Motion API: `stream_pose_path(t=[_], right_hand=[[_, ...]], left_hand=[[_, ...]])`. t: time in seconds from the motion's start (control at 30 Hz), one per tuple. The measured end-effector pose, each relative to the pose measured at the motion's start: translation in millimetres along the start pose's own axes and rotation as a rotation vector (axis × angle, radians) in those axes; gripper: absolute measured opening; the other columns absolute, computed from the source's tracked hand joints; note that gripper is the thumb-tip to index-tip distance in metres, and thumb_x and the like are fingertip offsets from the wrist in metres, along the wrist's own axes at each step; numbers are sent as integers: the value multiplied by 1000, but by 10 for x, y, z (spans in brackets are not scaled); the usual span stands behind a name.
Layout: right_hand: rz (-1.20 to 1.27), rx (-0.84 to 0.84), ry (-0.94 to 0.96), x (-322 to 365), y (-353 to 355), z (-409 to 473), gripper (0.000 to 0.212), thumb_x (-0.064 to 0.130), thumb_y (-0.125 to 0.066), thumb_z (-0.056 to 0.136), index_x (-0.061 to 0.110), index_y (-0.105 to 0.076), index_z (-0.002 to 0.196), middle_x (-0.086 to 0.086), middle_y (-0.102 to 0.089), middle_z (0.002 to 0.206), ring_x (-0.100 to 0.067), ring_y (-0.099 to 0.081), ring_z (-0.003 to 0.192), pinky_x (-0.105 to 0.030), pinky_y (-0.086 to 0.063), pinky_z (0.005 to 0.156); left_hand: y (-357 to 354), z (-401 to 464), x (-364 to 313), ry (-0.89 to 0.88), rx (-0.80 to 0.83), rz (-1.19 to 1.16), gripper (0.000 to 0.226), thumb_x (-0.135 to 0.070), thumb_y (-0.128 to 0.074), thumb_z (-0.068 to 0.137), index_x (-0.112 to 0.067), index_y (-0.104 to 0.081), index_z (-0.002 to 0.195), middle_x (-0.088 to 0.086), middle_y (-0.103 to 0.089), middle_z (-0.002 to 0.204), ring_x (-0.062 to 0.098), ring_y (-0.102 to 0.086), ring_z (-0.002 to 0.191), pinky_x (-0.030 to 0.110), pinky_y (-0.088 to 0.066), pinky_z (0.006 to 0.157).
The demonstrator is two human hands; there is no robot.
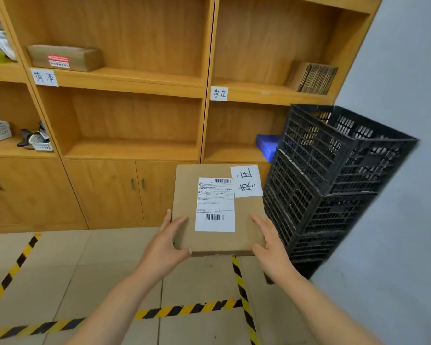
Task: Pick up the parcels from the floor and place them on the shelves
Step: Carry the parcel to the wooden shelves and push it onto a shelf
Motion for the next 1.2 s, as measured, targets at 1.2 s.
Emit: stream_pose_path(t=[1.2], right_hand=[[-86, -352, 157, 318, 1437, 5831, 61, 1, -39, 92, 35, -28, 141, 14, 3, 155, 43, -17, 98, -3, -42, 74]], left_hand=[[148, 6334, -1024, -320, -110, 33, 77, -14, -74, 68, -38, -39, 133, -28, -6, 144, -4, -26, 122, 15, -42, 81]])
Point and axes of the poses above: each hand's wrist, its own z-axis towards the middle knuckle, its own y-axis out of the back of the hand, x = y × z, the point moved 8 cm from there along z, towards the middle knuckle
